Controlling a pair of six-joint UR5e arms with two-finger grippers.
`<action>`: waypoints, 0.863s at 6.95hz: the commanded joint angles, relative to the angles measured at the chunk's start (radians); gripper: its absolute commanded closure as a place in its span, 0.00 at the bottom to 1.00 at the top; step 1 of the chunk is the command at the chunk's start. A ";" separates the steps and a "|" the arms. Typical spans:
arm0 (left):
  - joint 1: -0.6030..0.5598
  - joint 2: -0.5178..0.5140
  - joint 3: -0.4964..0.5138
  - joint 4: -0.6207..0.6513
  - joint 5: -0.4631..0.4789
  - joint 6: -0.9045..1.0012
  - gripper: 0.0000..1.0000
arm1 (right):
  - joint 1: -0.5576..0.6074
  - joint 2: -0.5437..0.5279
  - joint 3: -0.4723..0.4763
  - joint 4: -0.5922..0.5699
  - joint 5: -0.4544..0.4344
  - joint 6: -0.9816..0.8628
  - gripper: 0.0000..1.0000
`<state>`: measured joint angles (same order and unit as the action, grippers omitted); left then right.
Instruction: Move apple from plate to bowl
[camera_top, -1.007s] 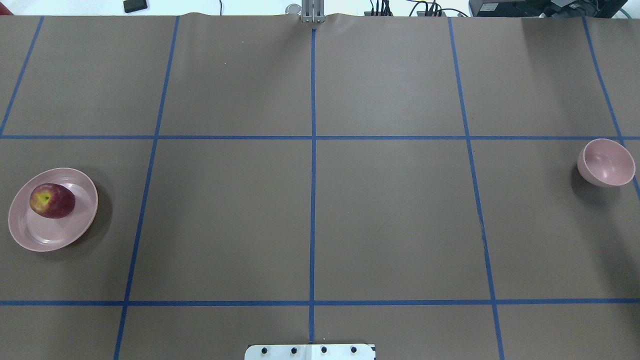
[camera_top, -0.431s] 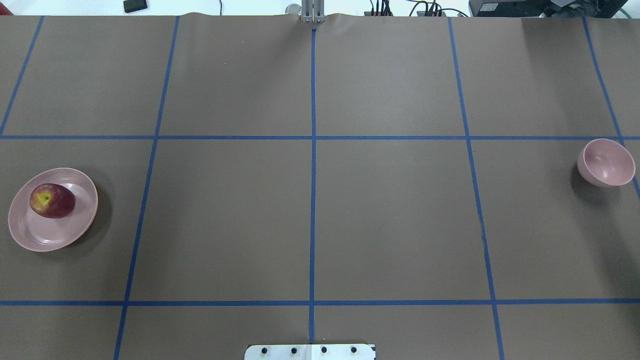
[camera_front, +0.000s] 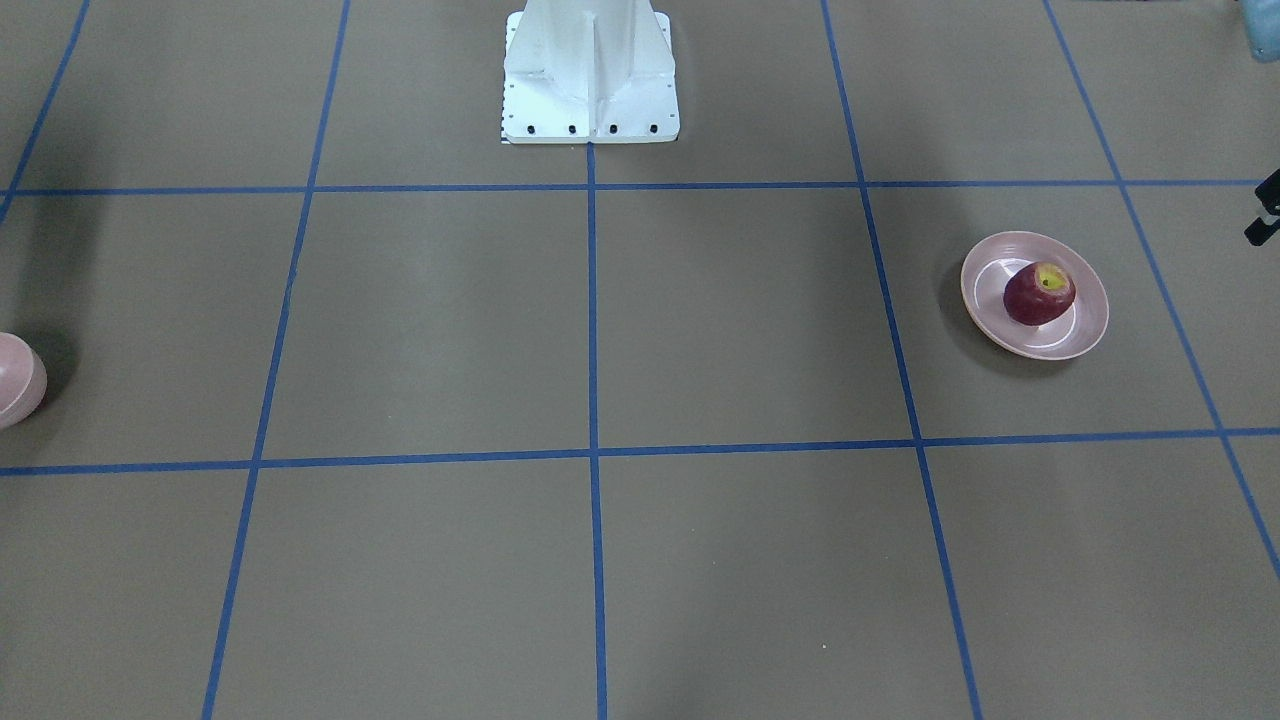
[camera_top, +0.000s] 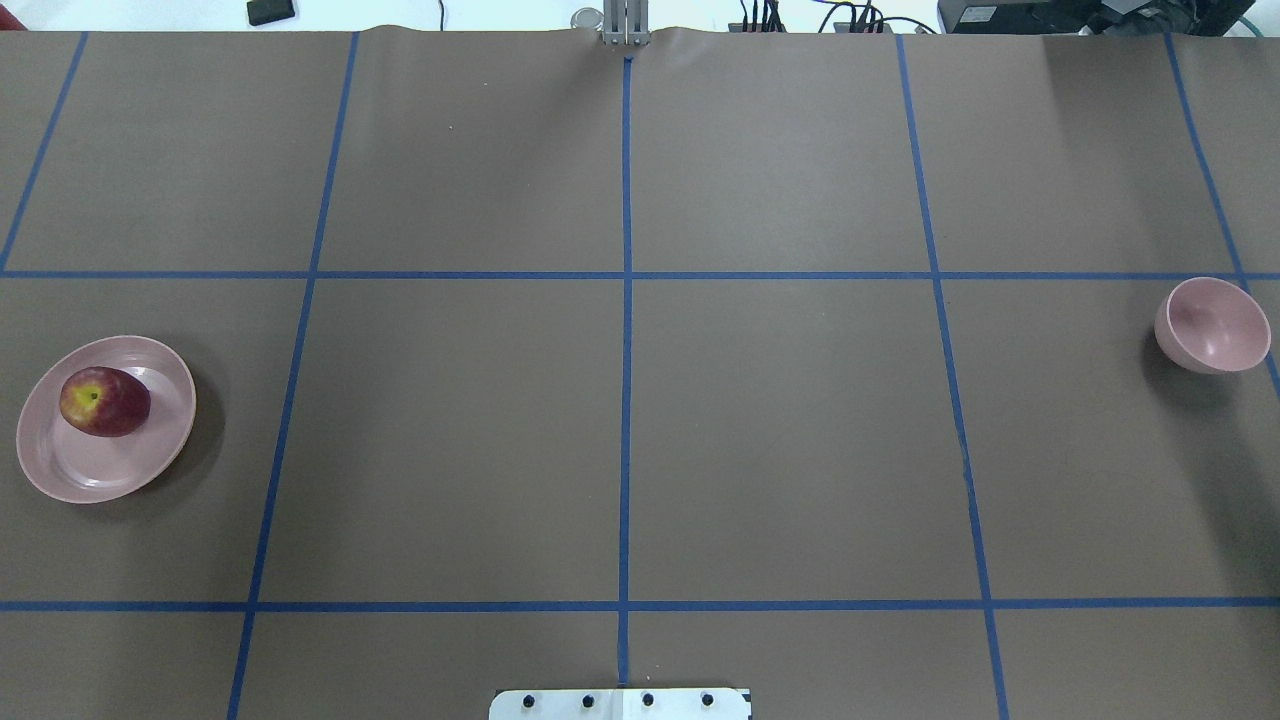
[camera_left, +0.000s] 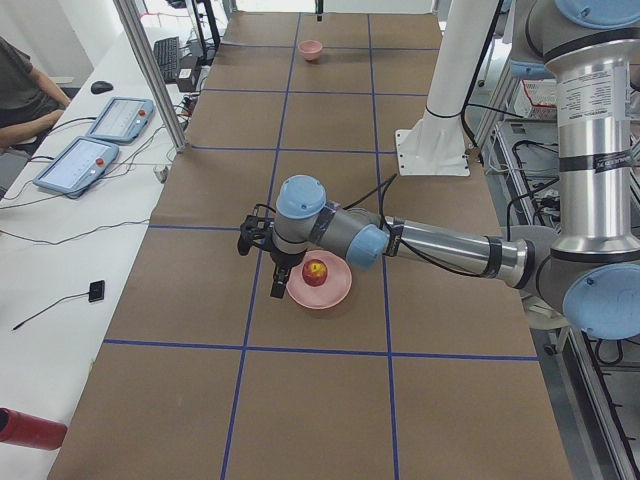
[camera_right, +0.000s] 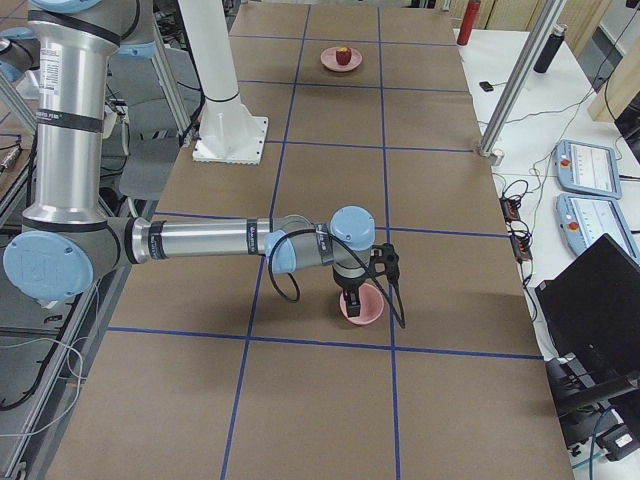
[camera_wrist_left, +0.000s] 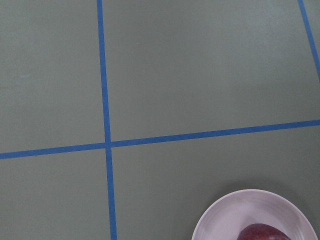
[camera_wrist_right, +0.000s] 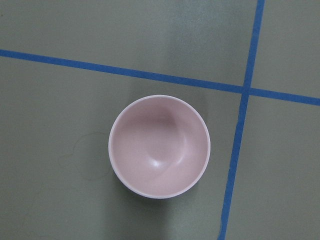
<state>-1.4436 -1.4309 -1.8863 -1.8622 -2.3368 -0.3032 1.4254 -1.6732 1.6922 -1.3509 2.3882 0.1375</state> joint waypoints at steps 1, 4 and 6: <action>0.002 0.007 -0.029 0.000 -0.002 -0.001 0.02 | -0.036 0.032 -0.103 0.099 -0.038 0.088 0.00; 0.002 0.015 -0.040 0.000 -0.001 0.001 0.02 | -0.152 0.078 -0.206 0.231 -0.073 0.229 0.01; 0.002 0.015 -0.042 0.000 -0.001 0.003 0.02 | -0.168 0.087 -0.282 0.304 -0.075 0.238 0.02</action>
<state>-1.4420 -1.4161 -1.9273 -1.8623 -2.3380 -0.3021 1.2702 -1.5900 1.4564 -1.0982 2.3149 0.3658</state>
